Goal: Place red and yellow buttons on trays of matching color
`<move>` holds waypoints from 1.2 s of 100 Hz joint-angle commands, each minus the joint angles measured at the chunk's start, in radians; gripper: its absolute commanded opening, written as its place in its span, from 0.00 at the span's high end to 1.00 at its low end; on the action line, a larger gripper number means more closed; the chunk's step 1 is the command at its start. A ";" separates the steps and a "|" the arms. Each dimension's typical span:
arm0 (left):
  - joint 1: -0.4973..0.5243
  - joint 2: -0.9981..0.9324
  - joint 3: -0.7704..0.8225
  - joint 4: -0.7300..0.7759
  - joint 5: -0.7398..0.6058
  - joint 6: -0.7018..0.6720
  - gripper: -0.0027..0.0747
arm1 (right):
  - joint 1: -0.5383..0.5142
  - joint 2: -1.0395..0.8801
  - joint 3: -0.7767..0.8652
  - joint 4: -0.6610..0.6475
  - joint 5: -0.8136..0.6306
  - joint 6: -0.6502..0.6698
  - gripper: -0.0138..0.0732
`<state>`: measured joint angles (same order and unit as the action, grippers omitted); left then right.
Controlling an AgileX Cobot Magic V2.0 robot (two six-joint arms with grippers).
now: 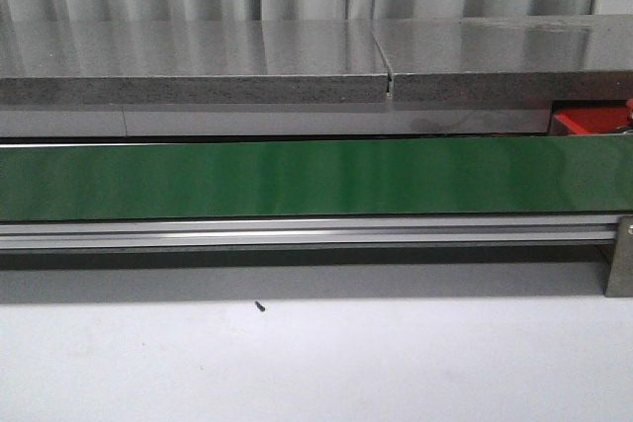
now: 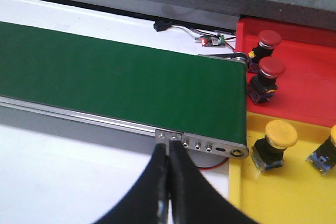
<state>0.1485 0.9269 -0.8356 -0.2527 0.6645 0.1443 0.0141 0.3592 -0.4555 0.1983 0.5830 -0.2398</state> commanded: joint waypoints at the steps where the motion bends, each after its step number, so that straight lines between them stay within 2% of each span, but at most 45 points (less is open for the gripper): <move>1: 0.066 0.062 -0.068 -0.019 -0.043 -0.015 0.96 | 0.004 0.007 -0.025 0.012 -0.068 -0.009 0.97; 7: 0.111 0.103 -0.089 -0.019 -0.039 -0.015 0.89 | 0.004 0.007 -0.025 0.012 -0.068 -0.009 0.97; 14: 0.165 0.147 -0.111 -0.019 -0.036 -0.015 0.74 | 0.004 0.007 -0.025 0.012 -0.068 -0.009 0.97; 29: 0.273 0.230 -0.143 -0.018 -0.032 -0.015 0.34 | 0.004 0.007 -0.025 0.012 -0.068 -0.009 0.97; 36: 0.319 0.271 -0.159 -0.020 -0.008 -0.039 0.26 | 0.004 0.007 -0.025 0.012 -0.068 -0.009 0.97; 52: 0.415 0.377 -0.204 -0.020 0.062 -0.092 0.26 | 0.004 0.007 -0.025 0.012 -0.068 -0.009 0.97; 83: 0.516 0.653 -0.329 -0.015 0.150 -0.094 0.28 | 0.004 0.007 -0.025 0.012 -0.068 -0.009 0.97; 120: 0.528 0.886 -0.543 -0.032 0.206 -0.095 0.29 | 0.004 0.007 -0.025 0.012 -0.068 -0.009 0.97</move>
<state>0.6774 1.8156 -1.3067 -0.2580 0.8719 0.0620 0.0141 0.3592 -0.4555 0.1989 0.5830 -0.2398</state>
